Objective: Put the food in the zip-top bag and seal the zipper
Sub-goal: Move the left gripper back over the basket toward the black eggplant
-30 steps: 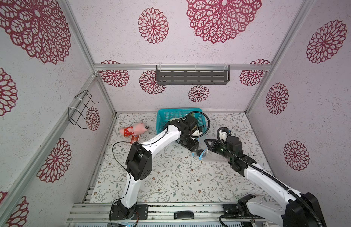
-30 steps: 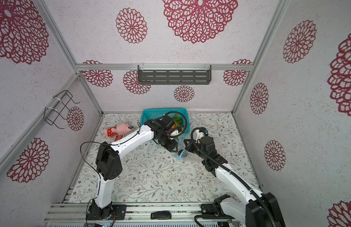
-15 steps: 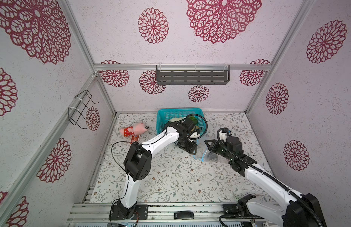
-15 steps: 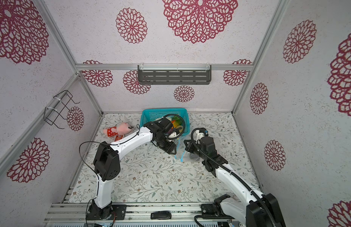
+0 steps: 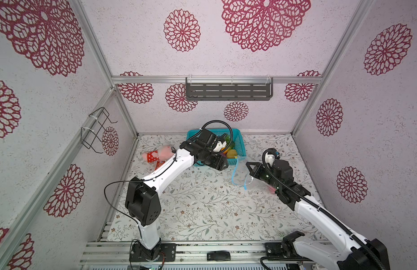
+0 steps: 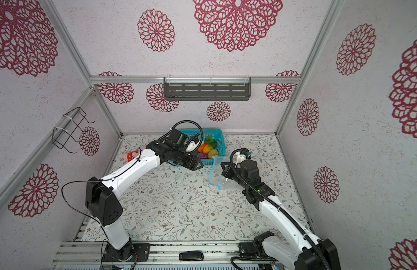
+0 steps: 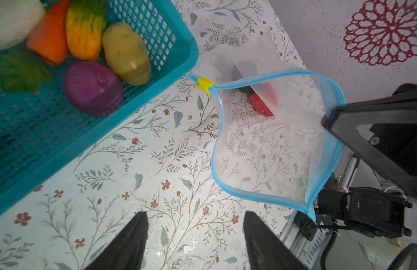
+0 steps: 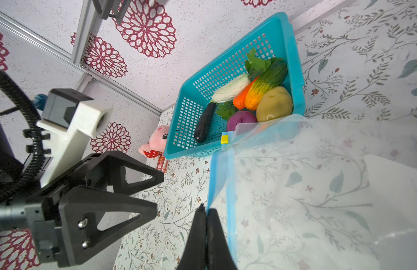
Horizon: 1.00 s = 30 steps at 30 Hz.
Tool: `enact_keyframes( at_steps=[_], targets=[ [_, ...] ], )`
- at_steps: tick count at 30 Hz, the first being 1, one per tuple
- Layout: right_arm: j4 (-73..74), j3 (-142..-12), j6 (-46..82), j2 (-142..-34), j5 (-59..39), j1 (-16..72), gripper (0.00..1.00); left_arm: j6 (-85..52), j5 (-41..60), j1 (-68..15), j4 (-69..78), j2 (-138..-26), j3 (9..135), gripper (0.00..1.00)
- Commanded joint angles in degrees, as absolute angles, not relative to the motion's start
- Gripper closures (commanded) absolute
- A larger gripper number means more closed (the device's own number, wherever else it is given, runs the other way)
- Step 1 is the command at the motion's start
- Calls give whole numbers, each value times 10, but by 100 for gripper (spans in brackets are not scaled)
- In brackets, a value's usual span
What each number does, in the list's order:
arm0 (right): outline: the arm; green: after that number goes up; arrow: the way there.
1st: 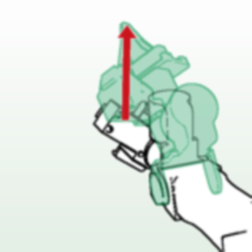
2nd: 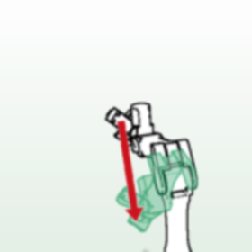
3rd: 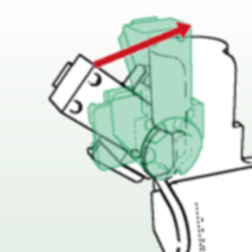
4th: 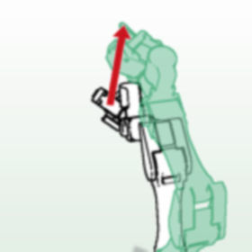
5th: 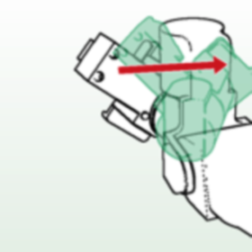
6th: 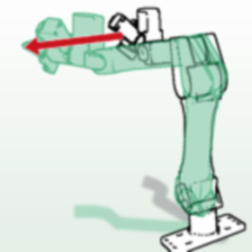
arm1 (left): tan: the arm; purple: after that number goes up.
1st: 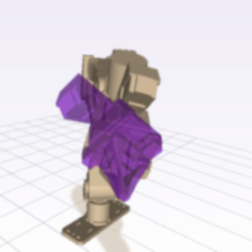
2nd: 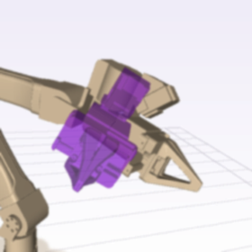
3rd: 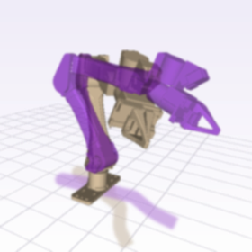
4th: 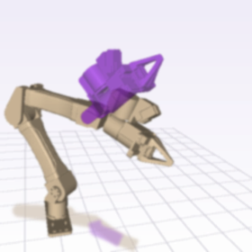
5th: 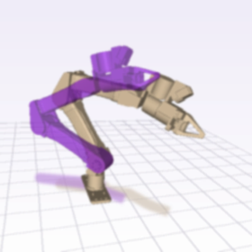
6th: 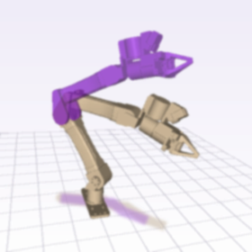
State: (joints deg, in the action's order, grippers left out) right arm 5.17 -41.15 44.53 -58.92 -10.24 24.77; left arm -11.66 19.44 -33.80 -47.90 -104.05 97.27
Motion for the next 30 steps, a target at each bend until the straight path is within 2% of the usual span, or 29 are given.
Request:
enact_keyframes(
  at_steps=[1, 7, 16, 30],
  targets=[
    [62, -432, 431, -578, -96, 245, 100, -101, 136, -305, -497, -1058, 1002, 28],
    [77, -428, 438, -587, -108, 245, 100, -96, 91, -257, -543, -1153, 1098, 28],
    [91, -417, 441, -594, -113, 245, 100, -92, 28, -232, -655, -1288, 1259, 26],
    [112, -412, 448, -612, -132, 245, 100, -56, -49, -212, -612, -1406, 1375, 31]
  ],
)
